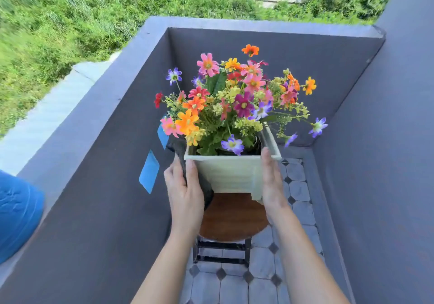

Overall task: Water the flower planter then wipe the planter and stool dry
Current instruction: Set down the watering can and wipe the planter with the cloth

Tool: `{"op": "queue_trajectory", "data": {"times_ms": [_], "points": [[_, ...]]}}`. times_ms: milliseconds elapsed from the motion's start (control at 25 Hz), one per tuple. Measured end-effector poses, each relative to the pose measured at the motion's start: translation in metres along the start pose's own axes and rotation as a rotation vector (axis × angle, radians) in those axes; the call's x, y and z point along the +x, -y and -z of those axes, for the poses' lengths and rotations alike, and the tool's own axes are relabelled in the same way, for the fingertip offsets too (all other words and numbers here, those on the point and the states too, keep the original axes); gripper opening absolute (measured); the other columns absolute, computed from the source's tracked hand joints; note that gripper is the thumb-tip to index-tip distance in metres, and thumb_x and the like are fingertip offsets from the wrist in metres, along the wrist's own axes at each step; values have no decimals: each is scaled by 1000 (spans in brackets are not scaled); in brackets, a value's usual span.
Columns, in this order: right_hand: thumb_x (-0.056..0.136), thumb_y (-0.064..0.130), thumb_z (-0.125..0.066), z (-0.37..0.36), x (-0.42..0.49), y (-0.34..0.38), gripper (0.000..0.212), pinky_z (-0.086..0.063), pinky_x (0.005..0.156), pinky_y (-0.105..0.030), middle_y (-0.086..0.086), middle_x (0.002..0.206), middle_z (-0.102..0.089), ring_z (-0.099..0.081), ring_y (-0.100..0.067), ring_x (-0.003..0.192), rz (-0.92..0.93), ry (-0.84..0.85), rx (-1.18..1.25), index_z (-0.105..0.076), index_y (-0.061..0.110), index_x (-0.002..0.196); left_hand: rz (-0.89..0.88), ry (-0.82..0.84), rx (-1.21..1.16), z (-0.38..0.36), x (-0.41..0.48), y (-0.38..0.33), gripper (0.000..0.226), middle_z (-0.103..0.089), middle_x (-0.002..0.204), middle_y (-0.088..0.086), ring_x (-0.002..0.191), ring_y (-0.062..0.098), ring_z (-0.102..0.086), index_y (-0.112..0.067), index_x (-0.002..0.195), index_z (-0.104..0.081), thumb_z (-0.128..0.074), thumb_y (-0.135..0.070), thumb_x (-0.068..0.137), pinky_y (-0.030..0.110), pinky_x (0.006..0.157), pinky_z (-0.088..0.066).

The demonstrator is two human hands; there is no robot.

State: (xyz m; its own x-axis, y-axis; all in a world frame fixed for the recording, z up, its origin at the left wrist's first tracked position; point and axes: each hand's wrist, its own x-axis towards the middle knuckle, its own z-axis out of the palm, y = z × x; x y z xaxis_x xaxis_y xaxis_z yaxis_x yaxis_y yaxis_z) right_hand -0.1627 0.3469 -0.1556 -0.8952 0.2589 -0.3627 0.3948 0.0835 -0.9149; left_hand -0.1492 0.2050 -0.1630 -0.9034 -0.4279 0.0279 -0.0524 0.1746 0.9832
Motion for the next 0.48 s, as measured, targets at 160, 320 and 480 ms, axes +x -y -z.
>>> {"op": "queue_trajectory", "data": {"times_ms": [160, 320, 480], "points": [[43, 103, -32, -1, 9, -2, 117, -21, 118, -49, 16, 154, -33, -29, -11, 141, -26, -43, 24, -39, 42, 142, -51, -118, 37, -23, -9, 3, 55, -40, 147, 10, 138, 20, -32, -9, 145, -32, -25, -38, 100, 36, 113, -25], [52, 92, -30, -1, 11, 10, 99, -26, 115, -49, 15, 146, -42, -36, -10, 132, -40, -39, 12, -46, 42, 136, -192, -302, 164, -41, -15, 2, 61, -43, 130, 26, 115, 43, -49, 3, 137, -40, -30, -43, 98, 44, 97, -41], [39, 104, -24, 2, 15, 14, 119, -31, 112, -53, 12, 149, -41, -36, -18, 136, -63, -86, -60, -46, 42, 137, -464, -260, 378, -45, -20, 17, 32, -41, 115, 9, 99, 27, -49, -24, 127, -48, -48, -27, 95, 27, 90, -40]]}}
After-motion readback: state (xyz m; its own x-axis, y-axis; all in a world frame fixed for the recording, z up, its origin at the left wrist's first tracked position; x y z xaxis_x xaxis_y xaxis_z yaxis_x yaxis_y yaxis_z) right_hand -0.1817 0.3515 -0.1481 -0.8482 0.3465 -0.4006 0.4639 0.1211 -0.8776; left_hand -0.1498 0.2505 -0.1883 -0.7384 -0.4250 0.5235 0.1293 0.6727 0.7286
